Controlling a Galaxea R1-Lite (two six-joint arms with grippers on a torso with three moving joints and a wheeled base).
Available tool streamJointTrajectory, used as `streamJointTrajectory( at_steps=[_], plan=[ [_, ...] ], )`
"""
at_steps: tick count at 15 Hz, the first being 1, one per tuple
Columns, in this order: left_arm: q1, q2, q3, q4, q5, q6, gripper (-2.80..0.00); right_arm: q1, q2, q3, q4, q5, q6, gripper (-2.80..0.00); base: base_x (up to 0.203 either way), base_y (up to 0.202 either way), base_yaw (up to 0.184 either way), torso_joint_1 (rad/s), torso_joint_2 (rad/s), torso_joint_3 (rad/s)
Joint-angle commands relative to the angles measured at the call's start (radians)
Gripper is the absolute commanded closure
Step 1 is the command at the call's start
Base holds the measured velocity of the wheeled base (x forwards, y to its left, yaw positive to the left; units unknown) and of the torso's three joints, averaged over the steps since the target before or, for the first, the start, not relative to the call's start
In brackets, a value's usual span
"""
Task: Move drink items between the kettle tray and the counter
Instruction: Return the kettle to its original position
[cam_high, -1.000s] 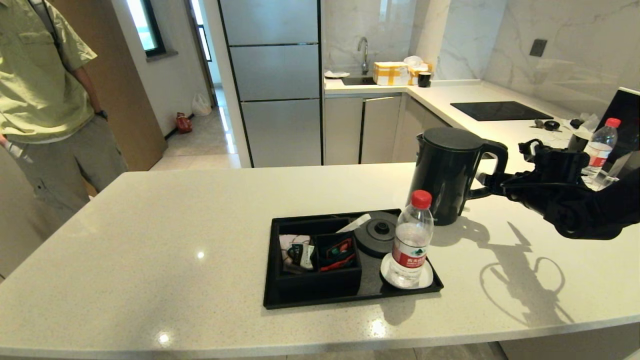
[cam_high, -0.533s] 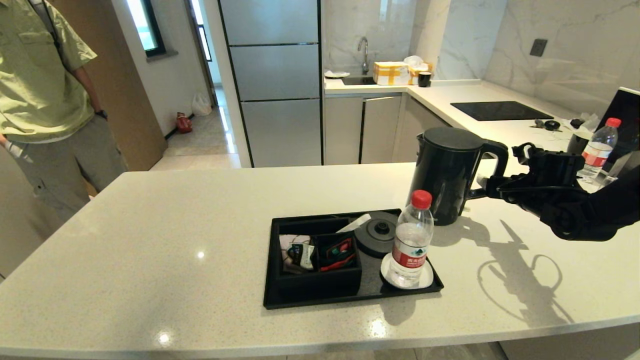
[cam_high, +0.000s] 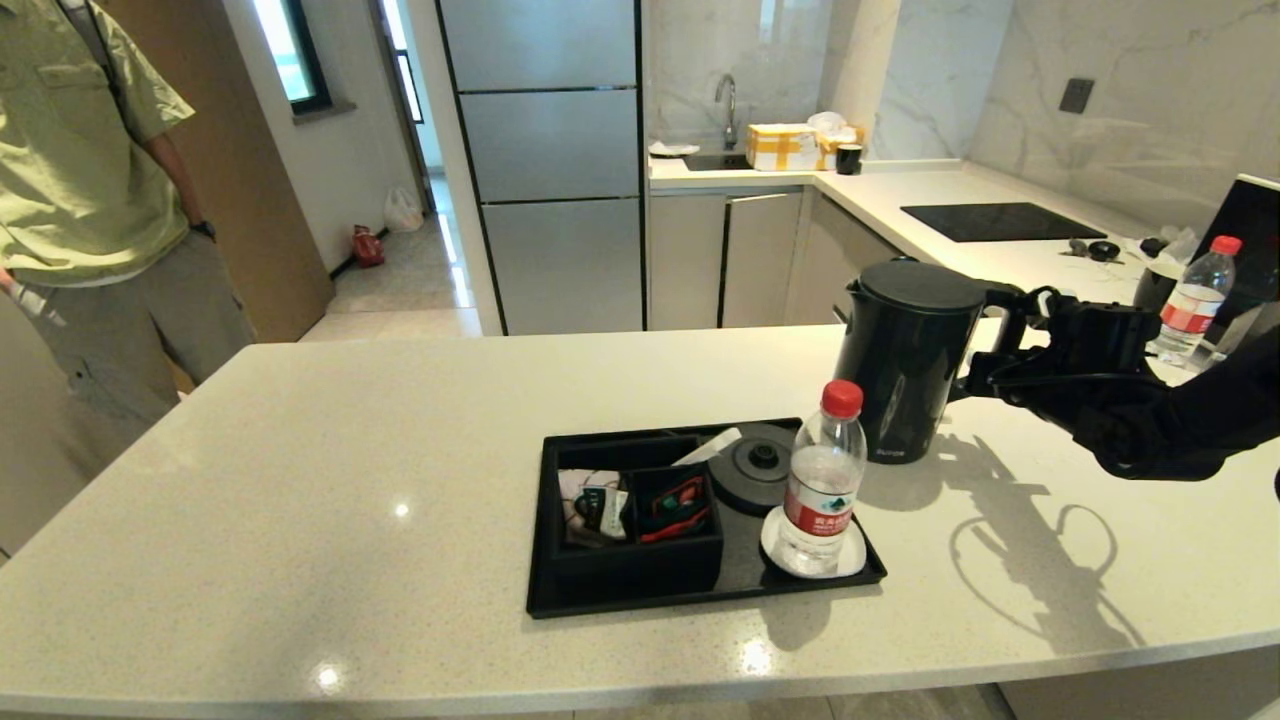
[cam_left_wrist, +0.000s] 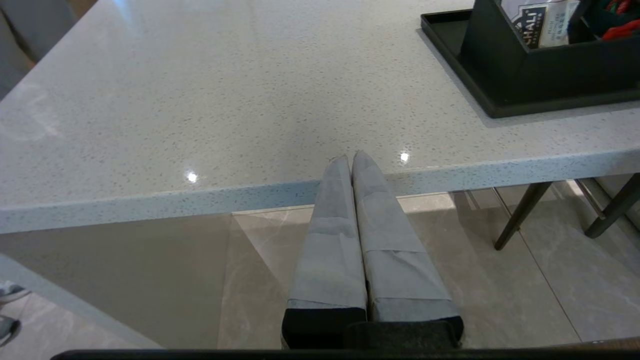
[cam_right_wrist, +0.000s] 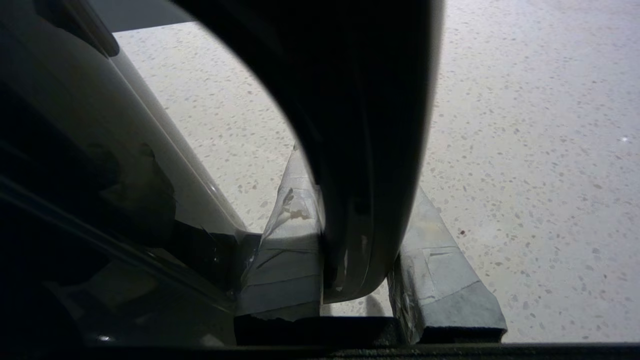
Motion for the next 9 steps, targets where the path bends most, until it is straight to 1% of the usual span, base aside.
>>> streamJointTrajectory(
  at_steps=[1,6,7,9],
  plan=[
    [0.0,0.0,0.0,0.002,0.0,0.0,0.0,0.003,0.008,-0.005,-0.001,0.0,0.0,0.0,0.0,0.0,0.0,0.0,0.0,0.0],
    [0.0,0.0,0.0,0.002,0.0,0.0,0.0,0.003,-0.006,-0.005,0.003,-0.003,0.001,0.0,0.0,0.0,0.0,0.0,0.0,0.0],
    [0.0,0.0,0.0,0.002,0.0,0.0,0.0,0.007,-0.015,-0.005,0.014,-0.004,0.017,0.0,0.0,0.0,0.0,0.0,0.0,0.0],
    [0.0,0.0,0.0,0.002,0.0,0.0,0.0,0.02,-0.098,-0.005,0.049,-0.009,0.069,0.0,0.0,0.0,0.0,0.0,0.0,0.0]
  ],
)
